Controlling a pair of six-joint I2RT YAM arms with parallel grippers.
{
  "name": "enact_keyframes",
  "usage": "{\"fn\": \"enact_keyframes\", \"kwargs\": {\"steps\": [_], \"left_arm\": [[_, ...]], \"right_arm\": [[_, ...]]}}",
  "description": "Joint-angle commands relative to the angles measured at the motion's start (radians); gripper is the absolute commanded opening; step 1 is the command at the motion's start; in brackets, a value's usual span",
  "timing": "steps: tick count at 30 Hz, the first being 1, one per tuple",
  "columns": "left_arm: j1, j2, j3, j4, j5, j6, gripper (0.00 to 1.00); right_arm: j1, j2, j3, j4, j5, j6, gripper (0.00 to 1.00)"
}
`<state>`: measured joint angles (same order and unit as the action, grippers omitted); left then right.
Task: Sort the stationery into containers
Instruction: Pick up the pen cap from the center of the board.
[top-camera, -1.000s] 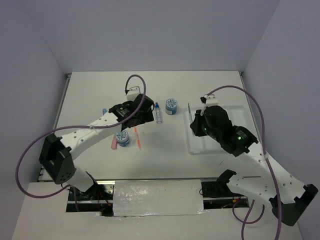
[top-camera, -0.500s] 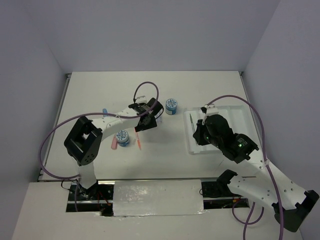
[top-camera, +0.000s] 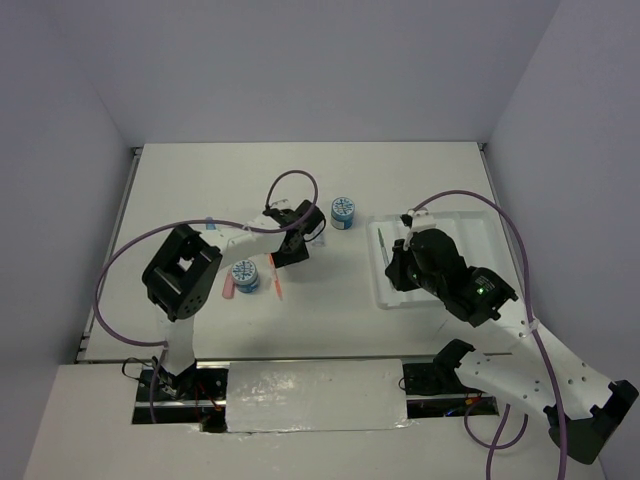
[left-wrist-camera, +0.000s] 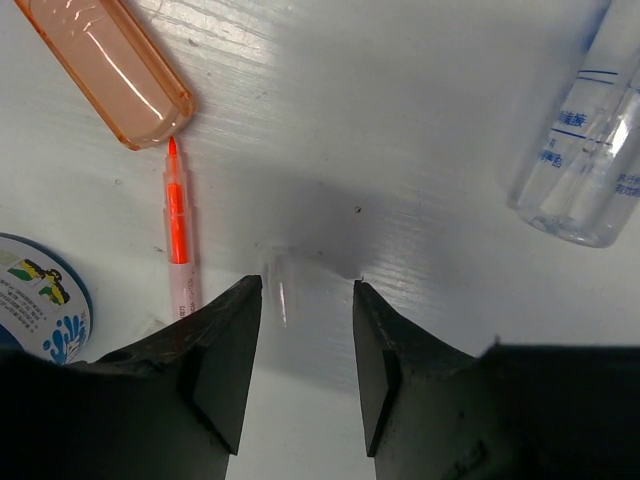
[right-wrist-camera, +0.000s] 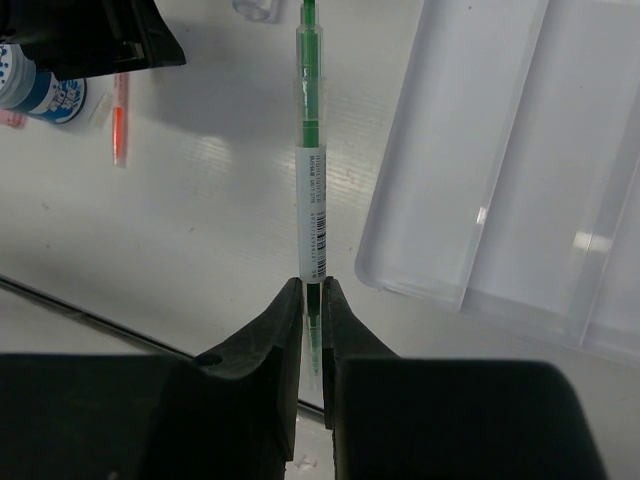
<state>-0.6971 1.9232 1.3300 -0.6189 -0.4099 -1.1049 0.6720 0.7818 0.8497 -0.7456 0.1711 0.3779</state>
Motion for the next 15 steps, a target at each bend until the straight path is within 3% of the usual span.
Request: {"fn": "enact_keyframes", "kwargs": {"steps": [1,10,15], "left_arm": [[0.008,0.002,-0.008,0.011,0.002,-0.013,0.52],[0.010,0.008,-0.060,0.048,0.022,-0.013,0.42],[0.011,0.005,-0.075,0.070,0.045,-0.001,0.00]], "right_arm": [[0.009,-0.004,0.002,0.023,-0.004,-0.013,0.00],[0.006,0.002,0.003,0.025,-0.007,-0.013,0.00],[0.008,-0.001,-0.006,0.037,-0.041,-0.013,0.00]]}}
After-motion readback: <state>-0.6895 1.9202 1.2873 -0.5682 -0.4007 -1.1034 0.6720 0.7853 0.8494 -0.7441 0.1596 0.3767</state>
